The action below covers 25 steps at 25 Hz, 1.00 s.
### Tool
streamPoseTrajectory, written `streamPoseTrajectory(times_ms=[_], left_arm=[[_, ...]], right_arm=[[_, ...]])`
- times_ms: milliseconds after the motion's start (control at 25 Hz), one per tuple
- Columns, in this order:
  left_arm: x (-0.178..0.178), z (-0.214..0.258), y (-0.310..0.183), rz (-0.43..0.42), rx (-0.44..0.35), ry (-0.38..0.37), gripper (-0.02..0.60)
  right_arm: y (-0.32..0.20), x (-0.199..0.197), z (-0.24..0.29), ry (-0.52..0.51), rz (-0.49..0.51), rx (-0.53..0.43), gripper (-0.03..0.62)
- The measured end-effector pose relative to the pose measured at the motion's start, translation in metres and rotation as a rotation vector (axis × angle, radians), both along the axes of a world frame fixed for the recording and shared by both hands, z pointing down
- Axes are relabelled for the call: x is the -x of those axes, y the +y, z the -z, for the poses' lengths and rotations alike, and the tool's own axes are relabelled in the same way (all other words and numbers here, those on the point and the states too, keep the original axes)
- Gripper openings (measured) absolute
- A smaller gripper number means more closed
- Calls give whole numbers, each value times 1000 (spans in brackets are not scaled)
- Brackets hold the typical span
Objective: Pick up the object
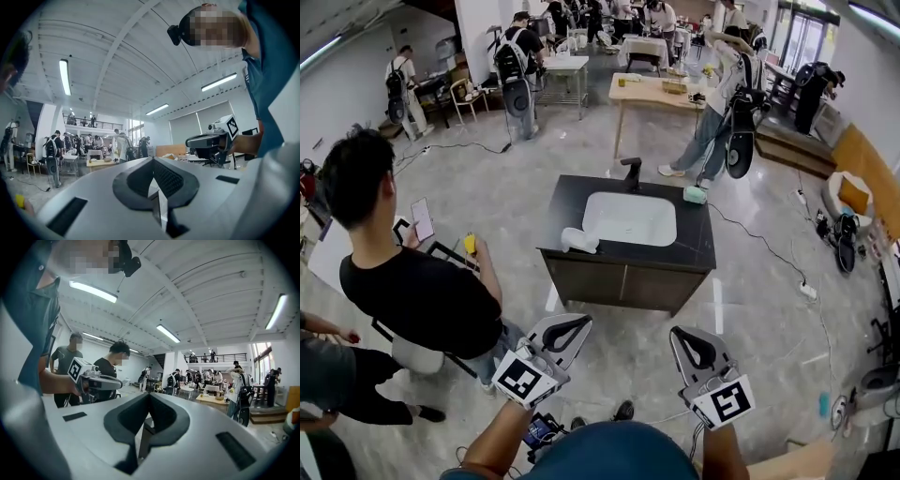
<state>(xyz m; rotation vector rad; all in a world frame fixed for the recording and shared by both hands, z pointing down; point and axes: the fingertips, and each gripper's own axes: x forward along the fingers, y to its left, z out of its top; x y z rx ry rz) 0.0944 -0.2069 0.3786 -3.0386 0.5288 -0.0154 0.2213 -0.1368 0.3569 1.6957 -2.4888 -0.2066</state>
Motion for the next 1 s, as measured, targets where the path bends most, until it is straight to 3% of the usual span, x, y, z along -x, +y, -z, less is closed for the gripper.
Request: streamPoseTrajectory(times_ms=[400, 600, 1000], left_arm=[[-62, -10, -39, 101, -7, -11, 3], [-79, -12, -54, 101, -3, -27, 3], [-99, -19, -117, 62, 18, -1, 3]], right_arm=[[-32, -66, 1, -1, 67, -17, 14], [-45, -82, -4, -34, 60, 14, 14], [-103, -97, -3, 11, 21, -5, 14]])
